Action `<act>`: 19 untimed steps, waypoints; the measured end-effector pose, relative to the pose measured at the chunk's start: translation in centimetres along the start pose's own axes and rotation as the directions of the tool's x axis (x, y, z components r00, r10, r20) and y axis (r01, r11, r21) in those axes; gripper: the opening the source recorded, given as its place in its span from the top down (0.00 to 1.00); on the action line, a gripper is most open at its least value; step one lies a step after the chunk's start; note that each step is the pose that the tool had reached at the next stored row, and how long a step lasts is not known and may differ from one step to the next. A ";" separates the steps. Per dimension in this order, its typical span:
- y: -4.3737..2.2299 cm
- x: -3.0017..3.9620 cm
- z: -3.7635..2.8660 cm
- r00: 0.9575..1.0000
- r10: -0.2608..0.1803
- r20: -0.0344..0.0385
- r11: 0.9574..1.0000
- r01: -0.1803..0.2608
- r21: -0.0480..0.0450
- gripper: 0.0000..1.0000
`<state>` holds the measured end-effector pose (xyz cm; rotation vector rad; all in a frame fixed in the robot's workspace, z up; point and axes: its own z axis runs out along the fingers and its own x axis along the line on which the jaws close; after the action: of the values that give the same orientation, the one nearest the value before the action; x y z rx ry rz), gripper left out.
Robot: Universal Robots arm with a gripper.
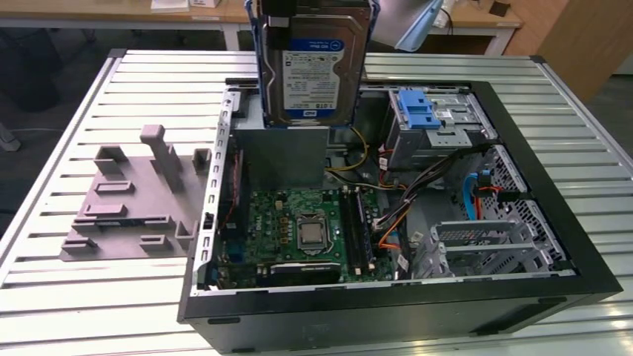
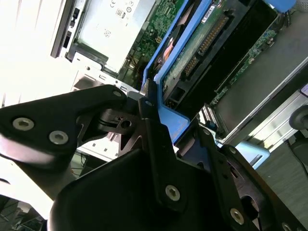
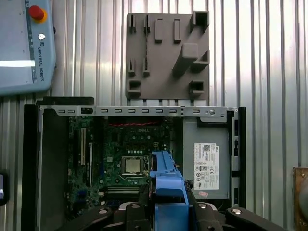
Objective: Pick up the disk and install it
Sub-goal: 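Pick up the disk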
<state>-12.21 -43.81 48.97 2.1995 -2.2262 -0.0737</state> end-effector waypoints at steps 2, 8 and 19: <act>-0.04 0.00 0.00 1.000 0.000 0.000 1.000 0.000 0.000 0.64; -0.23 0.00 -0.01 1.000 0.000 0.000 1.000 0.000 0.000 0.64; -0.51 -0.01 -0.02 1.000 0.000 0.000 1.000 0.000 0.000 0.64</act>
<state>-11.70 -43.81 48.96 2.1995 -2.2263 -0.0737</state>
